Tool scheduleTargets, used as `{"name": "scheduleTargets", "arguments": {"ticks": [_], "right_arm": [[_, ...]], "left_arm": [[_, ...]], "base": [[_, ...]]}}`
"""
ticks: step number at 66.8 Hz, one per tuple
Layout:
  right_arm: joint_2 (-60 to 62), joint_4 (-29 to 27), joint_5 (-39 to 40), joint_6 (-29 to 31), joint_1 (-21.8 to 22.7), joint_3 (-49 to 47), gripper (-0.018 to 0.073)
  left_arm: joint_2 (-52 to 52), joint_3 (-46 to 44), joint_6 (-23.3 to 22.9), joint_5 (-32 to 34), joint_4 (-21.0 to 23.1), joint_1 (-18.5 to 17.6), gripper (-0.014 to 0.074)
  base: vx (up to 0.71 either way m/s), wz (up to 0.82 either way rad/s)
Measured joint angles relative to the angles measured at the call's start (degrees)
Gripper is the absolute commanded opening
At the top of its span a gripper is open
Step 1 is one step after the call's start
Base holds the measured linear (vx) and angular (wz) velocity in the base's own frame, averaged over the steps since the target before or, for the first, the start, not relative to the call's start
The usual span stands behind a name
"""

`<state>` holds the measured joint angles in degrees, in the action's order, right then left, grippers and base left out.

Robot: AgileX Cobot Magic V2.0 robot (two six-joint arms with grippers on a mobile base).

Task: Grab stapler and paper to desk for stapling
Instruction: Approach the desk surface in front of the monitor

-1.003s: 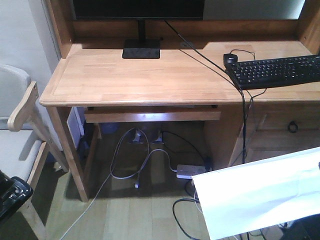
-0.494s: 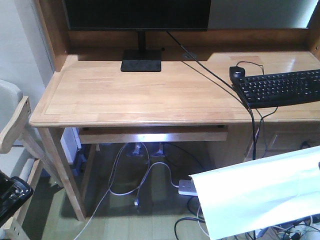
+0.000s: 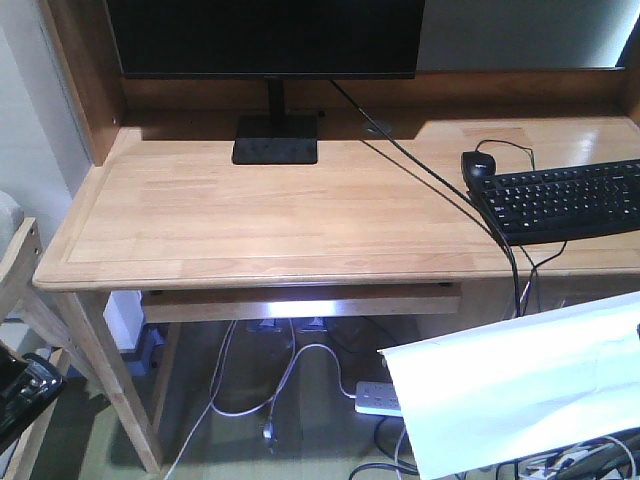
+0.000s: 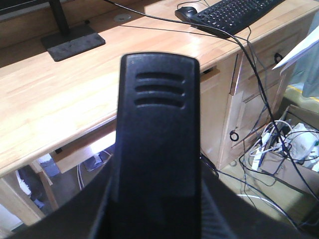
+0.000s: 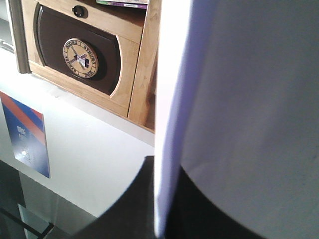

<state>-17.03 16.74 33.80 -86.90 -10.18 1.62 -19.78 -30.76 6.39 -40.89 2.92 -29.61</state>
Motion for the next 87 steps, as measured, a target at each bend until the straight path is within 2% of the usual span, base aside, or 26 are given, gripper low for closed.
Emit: {"name": "scheduleTargets", "arguments": {"ticks": [87], "right_arm": [[0.0, 0.0, 0.0, 0.0, 0.0, 0.0, -0.0005]], "left_arm": [[0.0, 0.0, 0.0, 0.0, 0.0, 0.0, -0.0007]], "base": [[0.09, 0.0]]}}
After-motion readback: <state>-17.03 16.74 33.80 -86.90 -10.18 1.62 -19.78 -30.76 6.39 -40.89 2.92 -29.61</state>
